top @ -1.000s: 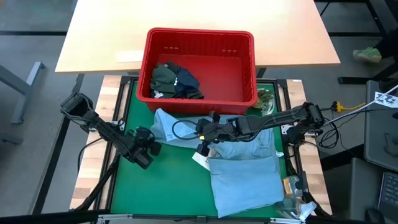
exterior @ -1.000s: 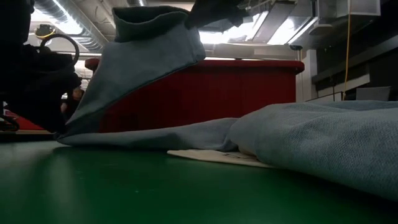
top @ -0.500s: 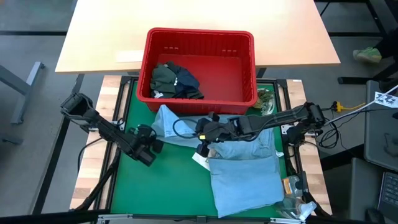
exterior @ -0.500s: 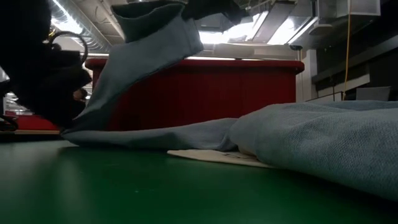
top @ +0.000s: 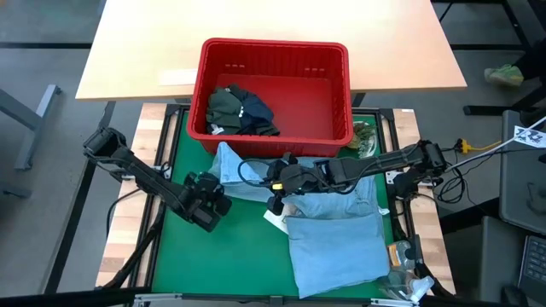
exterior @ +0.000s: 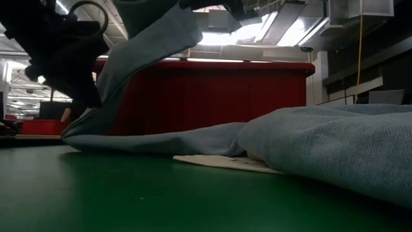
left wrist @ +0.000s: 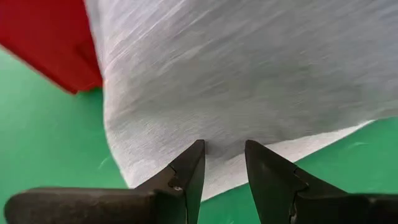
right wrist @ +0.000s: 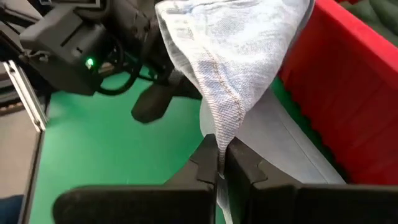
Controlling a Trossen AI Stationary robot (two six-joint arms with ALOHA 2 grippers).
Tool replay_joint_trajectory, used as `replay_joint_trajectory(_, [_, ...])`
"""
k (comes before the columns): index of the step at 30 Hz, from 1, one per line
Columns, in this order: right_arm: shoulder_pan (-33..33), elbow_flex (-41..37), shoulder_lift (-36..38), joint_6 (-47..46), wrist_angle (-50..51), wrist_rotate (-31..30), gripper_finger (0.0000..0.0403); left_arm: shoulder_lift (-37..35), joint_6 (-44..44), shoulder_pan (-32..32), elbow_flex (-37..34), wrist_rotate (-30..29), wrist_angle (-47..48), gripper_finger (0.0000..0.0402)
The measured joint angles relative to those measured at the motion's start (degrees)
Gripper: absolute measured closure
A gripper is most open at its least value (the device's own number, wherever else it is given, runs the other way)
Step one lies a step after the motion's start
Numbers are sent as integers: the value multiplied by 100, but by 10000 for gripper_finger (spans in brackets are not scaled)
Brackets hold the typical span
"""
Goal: Fold Laundry from Bin
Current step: Fold the light blue jeans
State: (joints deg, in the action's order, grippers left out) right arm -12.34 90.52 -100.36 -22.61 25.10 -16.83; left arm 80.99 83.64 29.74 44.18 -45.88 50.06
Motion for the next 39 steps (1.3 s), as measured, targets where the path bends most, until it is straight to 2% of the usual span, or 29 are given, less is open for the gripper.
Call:
replay_joint_trajectory(9, [0,302,0,-7,-66,-1,391,0,-218,7,188,-200,-201,290])
replay_joint_trajectory(20, [0,472,2,37,267,0,391,0,-330,81,190,430,-299,290])
replay_joint_trajectory(35, [0,472,2,41,337,-49,391,0,-342,76,190,625,-334,290])
replay_joint_trajectory(39, [0,472,2,41,338,-49,391,0,-813,87,190,1003,-675,290])
